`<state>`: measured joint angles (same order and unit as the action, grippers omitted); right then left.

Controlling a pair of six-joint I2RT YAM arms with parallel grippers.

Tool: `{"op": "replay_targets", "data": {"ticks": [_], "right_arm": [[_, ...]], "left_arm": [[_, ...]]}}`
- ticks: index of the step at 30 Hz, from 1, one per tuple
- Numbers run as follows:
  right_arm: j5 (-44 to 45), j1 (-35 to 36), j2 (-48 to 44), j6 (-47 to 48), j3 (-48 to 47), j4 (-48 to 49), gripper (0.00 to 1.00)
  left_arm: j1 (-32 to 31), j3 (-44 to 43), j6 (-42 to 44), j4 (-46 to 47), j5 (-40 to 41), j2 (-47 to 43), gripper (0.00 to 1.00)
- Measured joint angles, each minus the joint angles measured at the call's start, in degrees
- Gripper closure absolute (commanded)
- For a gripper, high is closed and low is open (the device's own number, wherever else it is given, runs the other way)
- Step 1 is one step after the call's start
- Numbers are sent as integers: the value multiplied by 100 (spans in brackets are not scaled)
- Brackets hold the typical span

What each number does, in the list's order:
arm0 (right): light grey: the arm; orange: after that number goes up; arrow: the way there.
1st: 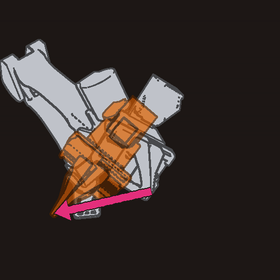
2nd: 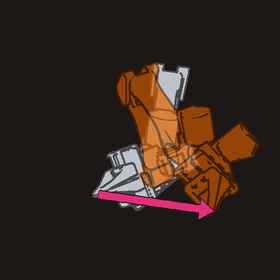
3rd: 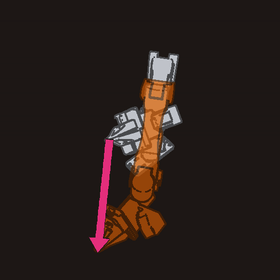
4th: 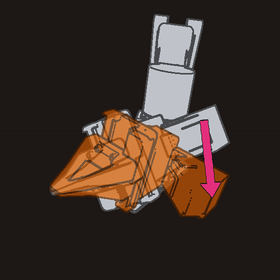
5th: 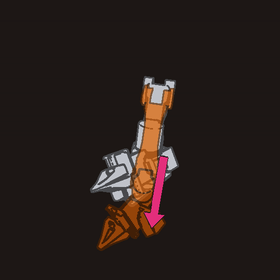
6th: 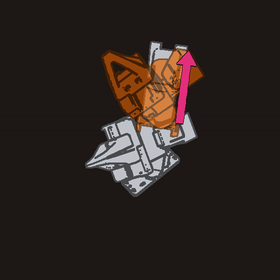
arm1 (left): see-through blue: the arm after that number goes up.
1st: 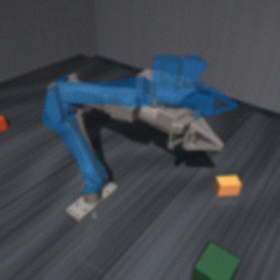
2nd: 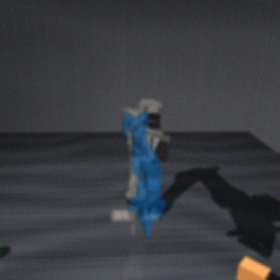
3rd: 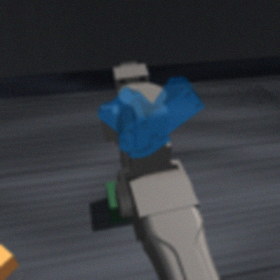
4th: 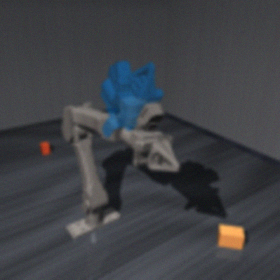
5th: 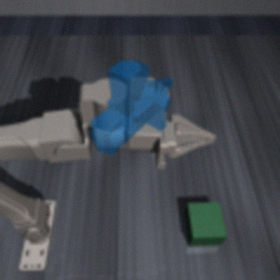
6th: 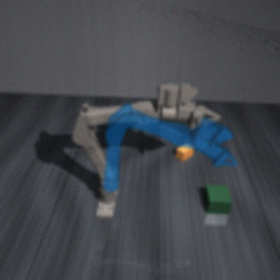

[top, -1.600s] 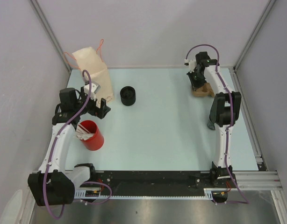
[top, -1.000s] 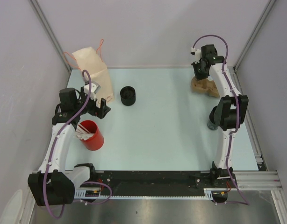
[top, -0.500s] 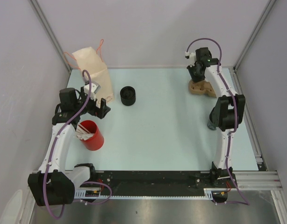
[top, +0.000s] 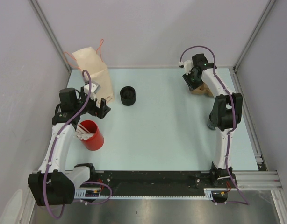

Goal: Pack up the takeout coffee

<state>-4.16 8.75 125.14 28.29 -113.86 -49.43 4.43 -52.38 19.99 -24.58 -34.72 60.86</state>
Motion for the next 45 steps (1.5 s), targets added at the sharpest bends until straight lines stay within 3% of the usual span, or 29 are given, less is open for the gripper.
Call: {"op": "replay_targets", "data": {"ticks": [16, 31, 45], "right_arm": [[28, 31, 199, 201, 31, 310, 66], [116, 50, 214, 197, 142, 566, 72], [197, 50, 214, 170, 155, 658, 100]], "left_arm": [[0, 0, 2, 0, 0, 2, 1], [0, 0, 2, 0, 2, 2, 1], [0, 0, 2, 0, 0, 7, 1]]}}
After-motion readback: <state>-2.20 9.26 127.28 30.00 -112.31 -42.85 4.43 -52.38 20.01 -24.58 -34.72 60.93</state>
